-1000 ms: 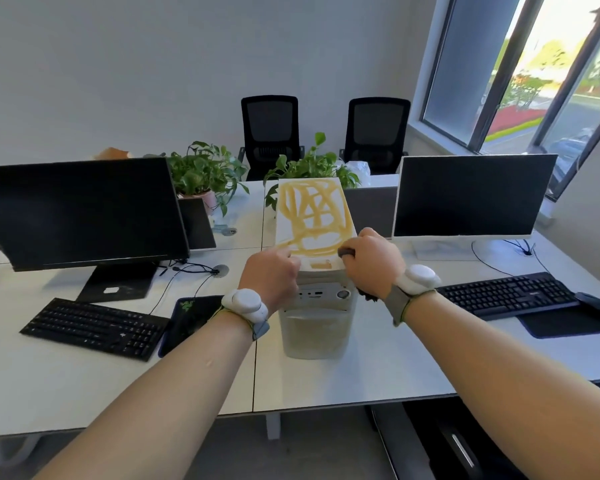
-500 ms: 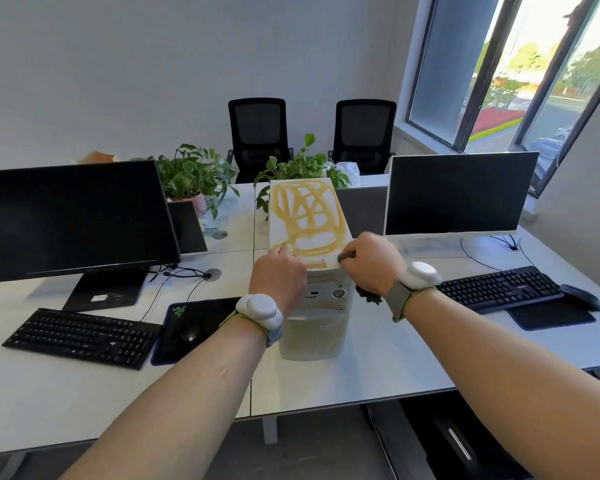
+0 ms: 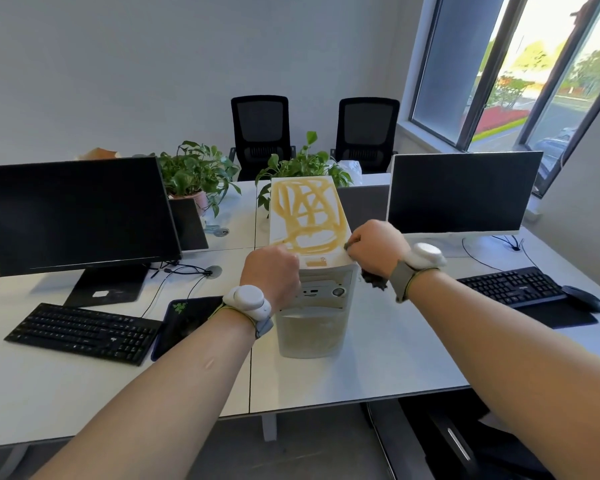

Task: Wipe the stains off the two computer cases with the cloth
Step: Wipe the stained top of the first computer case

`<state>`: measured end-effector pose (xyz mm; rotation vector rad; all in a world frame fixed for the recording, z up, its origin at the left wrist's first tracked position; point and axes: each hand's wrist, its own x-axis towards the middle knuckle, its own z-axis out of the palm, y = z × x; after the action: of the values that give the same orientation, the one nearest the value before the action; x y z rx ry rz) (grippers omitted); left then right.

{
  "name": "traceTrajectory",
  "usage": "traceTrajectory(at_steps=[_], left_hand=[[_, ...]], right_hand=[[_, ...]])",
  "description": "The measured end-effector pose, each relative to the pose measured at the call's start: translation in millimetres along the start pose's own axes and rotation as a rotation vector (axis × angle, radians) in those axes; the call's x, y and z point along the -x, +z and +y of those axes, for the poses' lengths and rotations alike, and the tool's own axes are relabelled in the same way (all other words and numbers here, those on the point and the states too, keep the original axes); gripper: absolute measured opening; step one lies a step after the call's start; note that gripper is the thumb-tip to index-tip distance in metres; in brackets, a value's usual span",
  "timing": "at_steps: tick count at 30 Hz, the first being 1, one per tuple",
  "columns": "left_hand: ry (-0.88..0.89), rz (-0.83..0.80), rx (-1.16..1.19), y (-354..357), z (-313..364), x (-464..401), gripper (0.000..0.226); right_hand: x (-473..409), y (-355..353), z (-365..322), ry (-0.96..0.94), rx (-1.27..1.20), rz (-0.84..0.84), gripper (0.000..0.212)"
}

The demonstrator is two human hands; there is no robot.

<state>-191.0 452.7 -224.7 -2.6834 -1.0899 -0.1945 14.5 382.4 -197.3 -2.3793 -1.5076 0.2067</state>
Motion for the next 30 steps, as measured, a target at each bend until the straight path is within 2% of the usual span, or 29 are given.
traceTrajectory(at_steps=[2,5,7,10,15,22,24,27,30], left_hand=[[-0.014,-0.009,0.015,-0.2,0.8,-1.0,0.008],[-0.072,-0.012,0.065,0.0,1.5,-2.4,0.013],[-0.1,0.01,0.087,2.6,2.9,-2.5,0.013],[-0.147,0.062,0.125,7.8,0.6,-5.4,0.028],[-0.157,0.018,0.247,7.0,-23.4,-15.4,0.036],[-0.086,-0.071,0.035,-5.9,-17.6,-24.1,0.038],[-0.078,-0.107,-0.007,-10.2,-15.3,-25.2,0.034],[-0.08,-0.107,-0.056,-12.7,-9.0,-28.3,0.023],[-0.077,-0.113,-0.064,-13.8,-7.5,-27.2,0.02]], right_hand=[[2.7,6.5,-3.0,-0.036,0.079,0.026,0.024],[8.0,13.8,-11.4,-0.078,0.198,-0.091,0.024],[-0.5,3.6,-14.6,-0.057,0.185,-0.121,0.024],[-2.7,2.6,-15.0,-0.033,0.181,-0.046,0.028],[5.3,10.5,-15.6,-0.101,0.14,-0.114,0.03],[9.4,16.7,-13.2,-0.156,0.144,-0.022,0.028],[12.7,16.0,-10.0,-0.156,0.148,-0.021,0.03],[21.5,22.0,-4.9,-0.152,0.104,0.072,0.028],[18.7,20.3,-9.1,-0.119,0.088,0.049,0.031]])
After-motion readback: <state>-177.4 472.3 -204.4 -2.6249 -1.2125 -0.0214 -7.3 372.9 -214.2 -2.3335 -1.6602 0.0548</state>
